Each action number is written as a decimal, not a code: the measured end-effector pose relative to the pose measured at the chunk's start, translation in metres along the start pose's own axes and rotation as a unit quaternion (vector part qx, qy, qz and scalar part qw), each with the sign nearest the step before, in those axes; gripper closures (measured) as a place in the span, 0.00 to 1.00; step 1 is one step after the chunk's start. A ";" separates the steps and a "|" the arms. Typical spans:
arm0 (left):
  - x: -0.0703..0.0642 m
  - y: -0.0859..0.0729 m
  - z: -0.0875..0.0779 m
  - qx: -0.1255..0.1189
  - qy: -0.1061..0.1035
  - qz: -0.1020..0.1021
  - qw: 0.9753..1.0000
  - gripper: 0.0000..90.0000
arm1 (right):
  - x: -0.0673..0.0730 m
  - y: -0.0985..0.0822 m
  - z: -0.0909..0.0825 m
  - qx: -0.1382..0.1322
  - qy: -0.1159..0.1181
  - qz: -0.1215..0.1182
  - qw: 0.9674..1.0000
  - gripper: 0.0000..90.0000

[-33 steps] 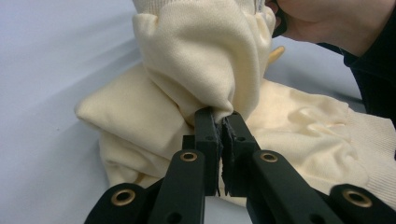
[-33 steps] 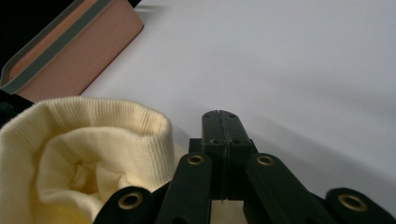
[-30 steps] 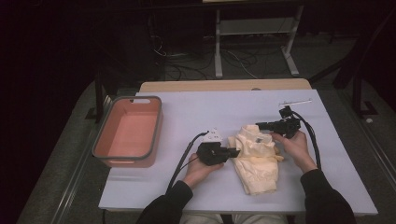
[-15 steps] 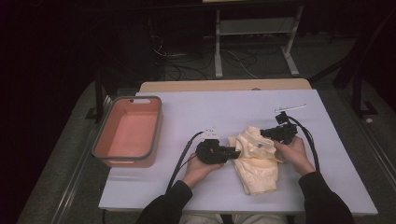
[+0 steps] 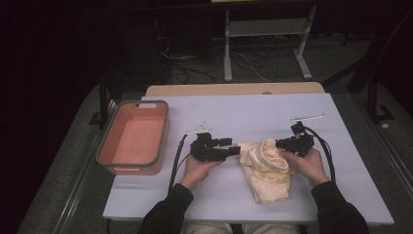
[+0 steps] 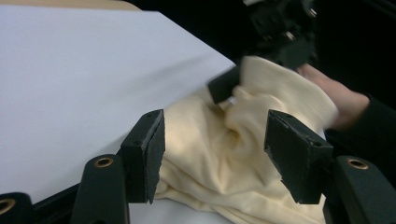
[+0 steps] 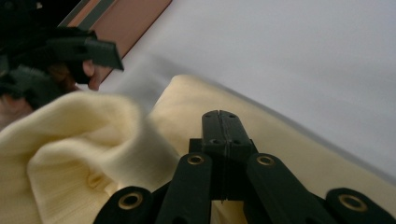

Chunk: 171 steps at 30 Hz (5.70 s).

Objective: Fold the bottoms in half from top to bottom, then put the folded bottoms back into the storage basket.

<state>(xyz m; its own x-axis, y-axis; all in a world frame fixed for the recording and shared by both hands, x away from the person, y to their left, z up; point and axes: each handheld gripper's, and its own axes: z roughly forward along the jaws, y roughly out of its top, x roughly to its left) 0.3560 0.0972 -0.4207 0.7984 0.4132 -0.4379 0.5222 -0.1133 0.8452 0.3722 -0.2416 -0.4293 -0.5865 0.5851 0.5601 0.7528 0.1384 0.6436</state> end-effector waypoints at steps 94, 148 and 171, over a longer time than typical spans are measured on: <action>0.005 -0.003 0.010 0.023 0.014 -0.006 1.000 0.35 | 0.071 -0.084 -0.019 0.022 0.005 -0.012 1.000 0.99; 0.001 0.007 0.035 0.114 0.033 -0.010 0.993 0.00 | 0.078 -0.087 -0.047 -0.031 -0.135 0.026 0.990 0.07; 0.006 -0.008 0.049 0.142 0.027 -0.025 0.989 0.00 | 0.062 -0.093 -0.036 0.024 -0.134 0.087 0.987 0.13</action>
<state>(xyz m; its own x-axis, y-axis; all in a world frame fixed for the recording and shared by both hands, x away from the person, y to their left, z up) 0.3714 0.0566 -0.4448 0.7560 0.4720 -0.4536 0.6301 -0.3369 0.6996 0.2554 -0.2466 -0.4356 -0.3518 0.7922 0.4987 0.8522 0.0505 0.5208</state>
